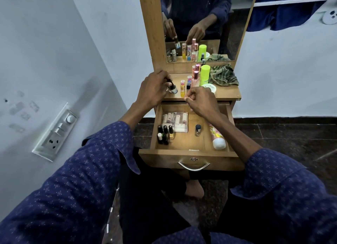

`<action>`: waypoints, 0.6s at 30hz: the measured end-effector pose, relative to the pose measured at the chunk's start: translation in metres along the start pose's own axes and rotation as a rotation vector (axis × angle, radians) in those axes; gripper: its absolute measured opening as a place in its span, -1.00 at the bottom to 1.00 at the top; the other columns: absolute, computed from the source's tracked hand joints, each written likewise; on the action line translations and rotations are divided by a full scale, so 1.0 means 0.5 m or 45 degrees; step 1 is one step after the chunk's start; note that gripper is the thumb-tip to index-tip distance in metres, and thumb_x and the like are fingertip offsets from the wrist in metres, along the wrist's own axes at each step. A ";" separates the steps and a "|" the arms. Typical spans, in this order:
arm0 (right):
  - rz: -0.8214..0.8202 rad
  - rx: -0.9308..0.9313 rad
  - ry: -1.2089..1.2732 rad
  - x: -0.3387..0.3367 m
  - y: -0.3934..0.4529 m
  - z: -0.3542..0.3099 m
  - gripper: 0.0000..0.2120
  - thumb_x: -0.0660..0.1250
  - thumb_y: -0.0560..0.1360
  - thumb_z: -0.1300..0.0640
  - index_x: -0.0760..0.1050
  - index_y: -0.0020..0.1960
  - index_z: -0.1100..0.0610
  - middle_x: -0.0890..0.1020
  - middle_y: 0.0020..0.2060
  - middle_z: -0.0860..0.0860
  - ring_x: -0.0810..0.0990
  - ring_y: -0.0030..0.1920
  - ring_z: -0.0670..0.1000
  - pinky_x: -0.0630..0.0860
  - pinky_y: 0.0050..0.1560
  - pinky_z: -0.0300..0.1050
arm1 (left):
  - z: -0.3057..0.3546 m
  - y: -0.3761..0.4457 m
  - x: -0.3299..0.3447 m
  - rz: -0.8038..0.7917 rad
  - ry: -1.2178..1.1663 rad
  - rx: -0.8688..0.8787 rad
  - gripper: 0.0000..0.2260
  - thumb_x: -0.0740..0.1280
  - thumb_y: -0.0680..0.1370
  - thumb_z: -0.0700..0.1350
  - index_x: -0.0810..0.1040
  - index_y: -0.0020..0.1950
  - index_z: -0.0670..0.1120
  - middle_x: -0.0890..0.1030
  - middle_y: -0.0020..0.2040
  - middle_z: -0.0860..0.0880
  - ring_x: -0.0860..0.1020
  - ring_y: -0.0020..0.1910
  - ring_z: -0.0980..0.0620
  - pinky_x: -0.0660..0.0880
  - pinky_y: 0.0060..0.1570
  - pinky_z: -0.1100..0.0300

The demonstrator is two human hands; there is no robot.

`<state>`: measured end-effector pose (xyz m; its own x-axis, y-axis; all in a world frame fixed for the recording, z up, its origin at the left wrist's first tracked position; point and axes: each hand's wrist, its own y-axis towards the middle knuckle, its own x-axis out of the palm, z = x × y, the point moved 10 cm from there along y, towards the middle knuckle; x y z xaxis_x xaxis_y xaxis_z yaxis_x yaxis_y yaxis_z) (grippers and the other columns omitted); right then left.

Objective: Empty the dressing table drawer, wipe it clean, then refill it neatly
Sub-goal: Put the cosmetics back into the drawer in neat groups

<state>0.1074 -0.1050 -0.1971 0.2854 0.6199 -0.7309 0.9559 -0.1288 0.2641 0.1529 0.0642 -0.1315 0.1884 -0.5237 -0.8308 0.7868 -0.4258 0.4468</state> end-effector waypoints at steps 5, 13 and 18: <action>-0.117 0.034 0.043 0.036 -0.028 0.004 -0.97 0.47 0.47 0.09 0.68 -0.15 -0.01 0.69 -0.37 -0.10 0.70 -0.28 -0.08 0.69 -0.10 0.01 | 0.002 -0.069 0.022 -0.111 -0.086 0.011 -0.91 0.42 0.58 -0.11 0.65 0.07 -0.03 0.63 0.05 0.09 0.60 0.02 0.02 0.55 -0.03 0.01; -0.655 0.235 -0.028 0.156 -0.118 0.043 -0.95 0.53 0.50 0.18 0.69 -0.13 0.08 0.74 -0.35 -0.02 0.76 -0.30 -0.05 0.58 -0.32 -0.14 | 0.003 -0.187 0.108 -0.354 -0.041 0.005 -0.90 0.51 0.55 0.01 0.67 0.03 0.07 0.56 -0.01 0.20 0.53 -0.06 0.12 0.44 -0.13 0.12; -0.720 0.343 0.028 0.201 -0.147 0.064 -0.97 0.52 0.50 0.17 0.70 -0.11 0.11 0.75 -0.33 -0.04 0.74 -0.32 -0.11 0.54 -0.27 -0.21 | -0.006 -0.235 0.146 -0.476 0.028 -0.027 -0.89 0.54 0.52 0.06 0.71 0.03 0.13 0.59 0.05 0.18 0.58 -0.01 0.10 0.44 -0.15 0.13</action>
<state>0.0681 -0.0579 -0.3100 -0.2684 0.6645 -0.6975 0.9434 0.0348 -0.3299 0.0761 0.0784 -0.2454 -0.1019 -0.3188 -0.9423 0.8157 -0.5690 0.1043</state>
